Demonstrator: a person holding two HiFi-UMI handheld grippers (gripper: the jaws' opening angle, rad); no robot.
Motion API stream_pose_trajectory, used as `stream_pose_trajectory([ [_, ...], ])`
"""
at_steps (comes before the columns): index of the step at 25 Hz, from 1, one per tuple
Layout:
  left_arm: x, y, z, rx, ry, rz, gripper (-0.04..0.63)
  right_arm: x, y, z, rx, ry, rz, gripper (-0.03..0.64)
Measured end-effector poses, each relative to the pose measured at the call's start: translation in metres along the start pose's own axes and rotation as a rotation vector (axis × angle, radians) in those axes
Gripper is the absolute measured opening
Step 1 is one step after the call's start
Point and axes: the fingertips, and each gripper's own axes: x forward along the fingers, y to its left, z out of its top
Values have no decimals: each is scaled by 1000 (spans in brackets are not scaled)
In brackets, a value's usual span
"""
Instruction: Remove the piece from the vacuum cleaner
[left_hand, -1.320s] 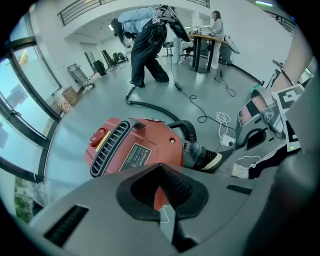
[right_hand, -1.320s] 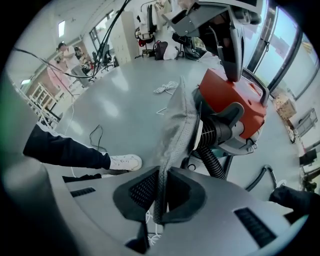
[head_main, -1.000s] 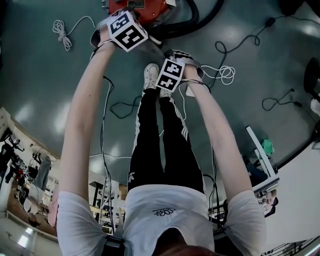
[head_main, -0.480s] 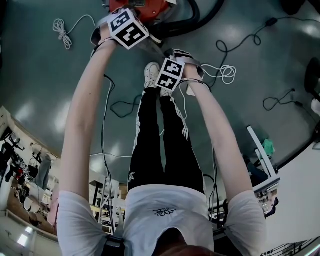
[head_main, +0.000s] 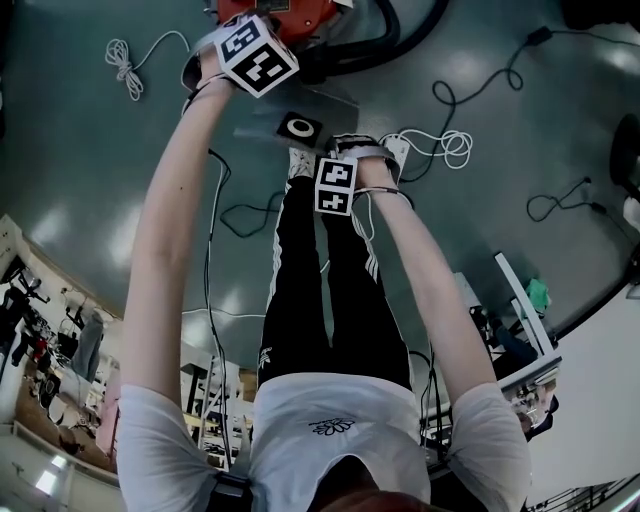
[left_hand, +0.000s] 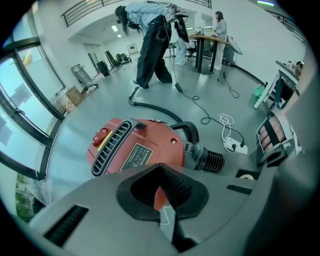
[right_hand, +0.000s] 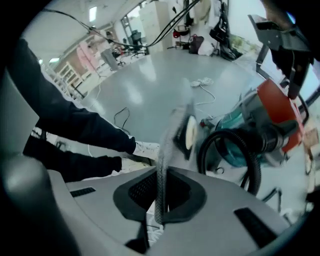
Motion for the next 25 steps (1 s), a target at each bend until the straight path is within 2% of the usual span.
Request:
stream_pose_trajectory([
  [1, 1, 0, 1, -8, -10, 4, -1, 6, 12, -6, 27, 6, -3, 21],
  [3, 2, 3, 4, -23, -40, 20, 0, 12, 21, -18, 146, -2, -13, 21],
  [6, -1, 10, 5, -68, -75, 61, 0, 8, 11, -25, 277, -26, -31, 21],
  [11, -2, 9, 5, -126, -74, 80, -1, -8, -16, -25, 348, -46, -65, 21],
  [13, -11, 8, 5, -164, -137, 119, 0, -21, -17, -20, 373, -51, -70, 21],
  [14, -22, 5, 2, -225, -192, 154, 0, -30, -13, -17, 390, -58, -67, 21],
  [17, -71, -14, -14, -542, -348, 229, 0, -63, -7, -12, 457, -101, -58, 22],
  [19, -110, -28, -16, -672, -393, 258, 0, -91, -14, -12, 504, -137, -65, 23],
  [23, -192, -71, -3, -741, -439, 269, 0, -161, -14, -15, 573, -182, -125, 23],
  [25, -226, -69, 12, -767, -482, 287, 0, -201, -28, -11, 600, -231, -180, 23],
])
